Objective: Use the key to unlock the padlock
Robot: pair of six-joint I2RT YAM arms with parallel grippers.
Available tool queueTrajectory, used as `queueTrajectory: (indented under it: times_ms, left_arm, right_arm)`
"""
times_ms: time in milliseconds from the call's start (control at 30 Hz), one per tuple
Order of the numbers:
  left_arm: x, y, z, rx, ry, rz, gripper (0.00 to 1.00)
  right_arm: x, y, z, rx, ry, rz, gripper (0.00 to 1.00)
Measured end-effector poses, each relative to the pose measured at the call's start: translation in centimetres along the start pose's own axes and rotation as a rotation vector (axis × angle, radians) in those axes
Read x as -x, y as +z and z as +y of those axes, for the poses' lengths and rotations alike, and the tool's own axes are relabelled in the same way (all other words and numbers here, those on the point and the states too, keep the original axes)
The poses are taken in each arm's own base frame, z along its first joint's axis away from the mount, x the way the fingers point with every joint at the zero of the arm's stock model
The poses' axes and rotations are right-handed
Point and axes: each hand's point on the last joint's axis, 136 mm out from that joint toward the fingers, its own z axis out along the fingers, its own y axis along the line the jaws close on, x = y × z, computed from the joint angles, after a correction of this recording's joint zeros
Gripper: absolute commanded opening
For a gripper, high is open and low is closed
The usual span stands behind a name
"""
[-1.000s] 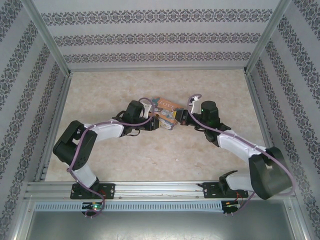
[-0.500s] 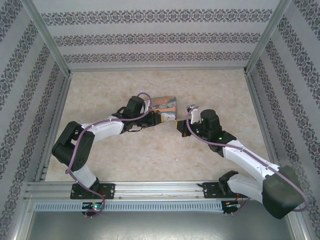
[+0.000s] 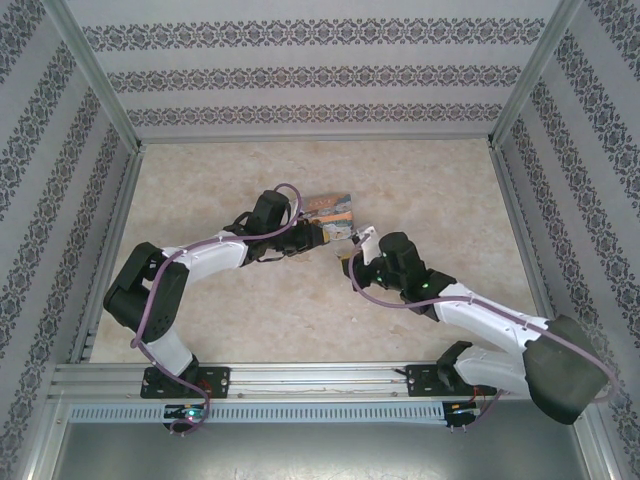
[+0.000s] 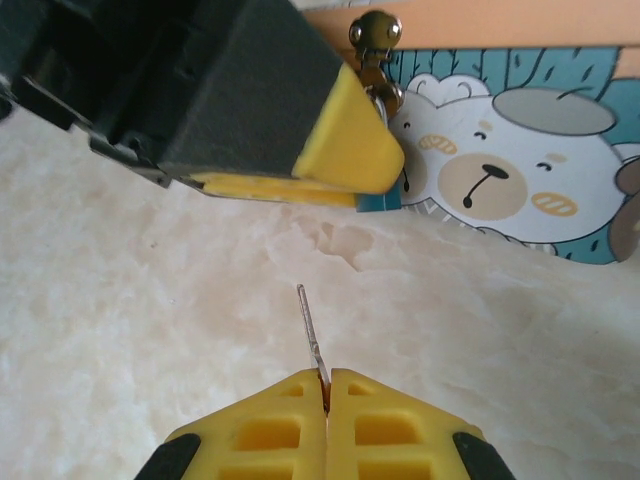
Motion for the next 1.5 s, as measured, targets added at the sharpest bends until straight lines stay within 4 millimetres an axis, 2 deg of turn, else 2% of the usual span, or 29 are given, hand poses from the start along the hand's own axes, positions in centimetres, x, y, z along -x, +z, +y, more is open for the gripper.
queueTrajectory:
  times_ms: [433, 967, 1267, 1500]
  left_arm:
    - [0.2, 0.0, -0.3, -0.007, -0.009, 0.0, 0.13]
    - [0.1, 0.0, -0.3, -0.008, -0.013, 0.003, 0.13]
    - [0.1, 0.0, -0.3, -0.007, -0.013, 0.003, 0.13]
    - [0.1, 0.0, -0.3, -0.007, -0.013, 0.003, 0.13]
  right_arm:
    - [-0.8, 2.1, -1.3, -0.087, -0.081, -0.014, 0.0]
    - [-0.4, 3.1, -2.3, -0.133, -0.087, -0.05, 0.0]
    - [-1.2, 4.0, -2.3, -0.131, -0.091, -0.03, 0.0]
    - [-0.6, 4.0, -2.4, -0.141, -0.092, -0.055, 0.0]
